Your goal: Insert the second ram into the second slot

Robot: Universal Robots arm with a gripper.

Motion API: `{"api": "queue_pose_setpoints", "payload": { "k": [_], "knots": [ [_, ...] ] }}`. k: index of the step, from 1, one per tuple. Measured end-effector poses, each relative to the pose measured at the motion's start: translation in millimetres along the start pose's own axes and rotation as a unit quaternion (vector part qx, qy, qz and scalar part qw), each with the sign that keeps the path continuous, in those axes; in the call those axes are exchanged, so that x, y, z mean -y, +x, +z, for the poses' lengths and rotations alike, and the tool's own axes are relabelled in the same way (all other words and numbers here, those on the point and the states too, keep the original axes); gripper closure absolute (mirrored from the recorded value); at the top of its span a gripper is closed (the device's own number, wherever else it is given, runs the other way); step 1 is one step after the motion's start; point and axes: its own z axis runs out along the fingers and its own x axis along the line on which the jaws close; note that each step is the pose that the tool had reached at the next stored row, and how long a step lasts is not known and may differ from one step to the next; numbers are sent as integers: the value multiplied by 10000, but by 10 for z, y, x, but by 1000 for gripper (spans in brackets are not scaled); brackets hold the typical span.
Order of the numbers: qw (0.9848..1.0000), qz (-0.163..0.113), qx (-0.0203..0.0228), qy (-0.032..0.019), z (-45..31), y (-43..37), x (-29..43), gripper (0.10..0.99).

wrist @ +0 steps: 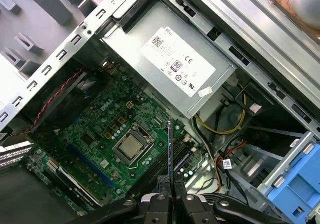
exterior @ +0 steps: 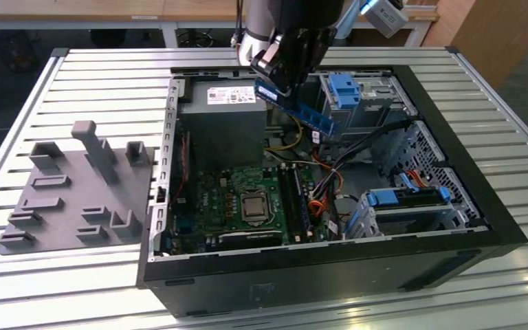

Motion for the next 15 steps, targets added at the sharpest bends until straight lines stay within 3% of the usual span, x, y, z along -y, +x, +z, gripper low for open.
{"api": "queue_pose_setpoints", "payload": {
  "k": [15],
  "knots": [
    [9985, 552, 11, 18, 0, 0, 0, 949]
  ]
}}
